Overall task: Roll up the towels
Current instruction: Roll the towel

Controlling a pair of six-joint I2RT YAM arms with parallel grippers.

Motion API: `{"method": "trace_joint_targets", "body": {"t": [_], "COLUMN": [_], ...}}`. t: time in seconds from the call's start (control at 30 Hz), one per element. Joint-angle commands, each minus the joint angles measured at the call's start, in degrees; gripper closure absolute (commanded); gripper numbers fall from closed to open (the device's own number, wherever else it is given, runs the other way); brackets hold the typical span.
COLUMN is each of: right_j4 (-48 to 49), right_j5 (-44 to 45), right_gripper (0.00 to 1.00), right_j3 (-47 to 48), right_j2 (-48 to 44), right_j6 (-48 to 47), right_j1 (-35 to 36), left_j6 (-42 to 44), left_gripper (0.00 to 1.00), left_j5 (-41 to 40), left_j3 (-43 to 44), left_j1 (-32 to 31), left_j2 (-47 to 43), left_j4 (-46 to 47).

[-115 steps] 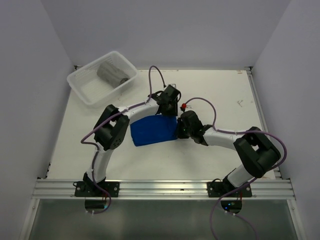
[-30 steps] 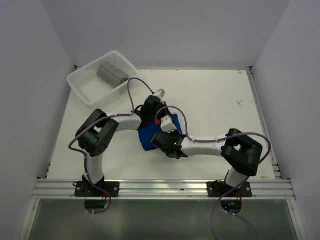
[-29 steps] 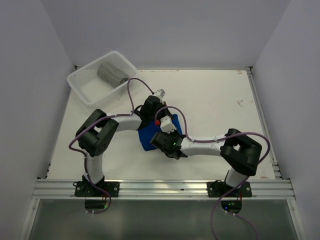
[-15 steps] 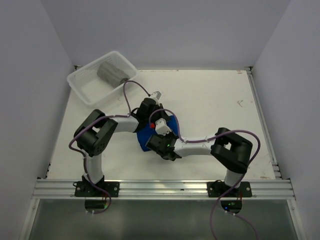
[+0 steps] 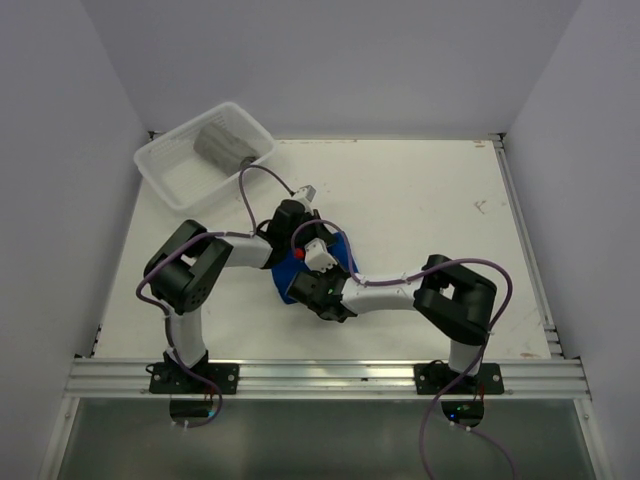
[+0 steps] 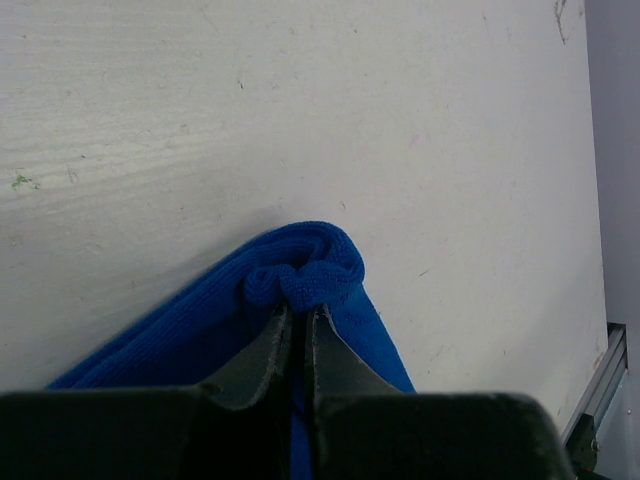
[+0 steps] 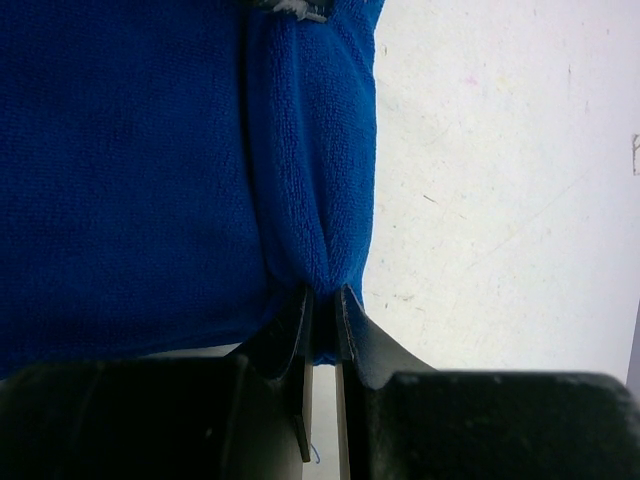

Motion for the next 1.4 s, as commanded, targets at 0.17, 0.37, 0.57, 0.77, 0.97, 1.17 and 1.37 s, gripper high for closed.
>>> {"method": "trace_joint_targets", "body": {"t": [0.17, 0.37, 0.57, 0.77, 0.97, 1.17, 1.37], "right_j4": [-2.8, -3.1, -4.8, -4.9, -6.4, -1.7, 14.5], "right_j5": [-4.1, -5.5, -4.9, -7.0, -9.9, -26.5, -51.4], "right_gripper": [0.89, 0.76, 0.62, 0.57, 0.51, 0.51, 0.51], "right_j3": [0.9, 0.8, 1.3, 1.0, 1.5, -2.7, -12.6], "right_j2": [-3.2, -6.2, -7.4, -11.4, -19.5, -26.5, -29.4], "right_j6": [3.2, 4.1, 5.1, 5.9, 6.2, 9.4, 15.0], "right_j1": [0.6, 0.4, 0.1, -0.7, -1.6, -12.0, -25.1], "left_j6": [2.9, 2.9, 3.7, 4.1, 4.1, 3.8, 3.9], "left_gripper": [1.00, 1.00, 1.00, 1.00, 1.00, 1.00, 1.00], "left_j5": [-4.0, -4.4, -5.2, -5.8, -5.7, -5.4, -5.4], "left_j3": [-1.7, -2.1, -1.7, -1.9, -2.3, -2.3, -2.1], "left_j1": [2.0, 1.9, 1.9, 1.9, 1.9, 1.9, 1.9], "left_j2": [-1.0, -0.9, -0.5, -0.5, -0.4, -0.2, -0.3], "left_j4": [1.0, 1.0, -0.2, -0.7, -0.4, -0.4, -0.6]}}
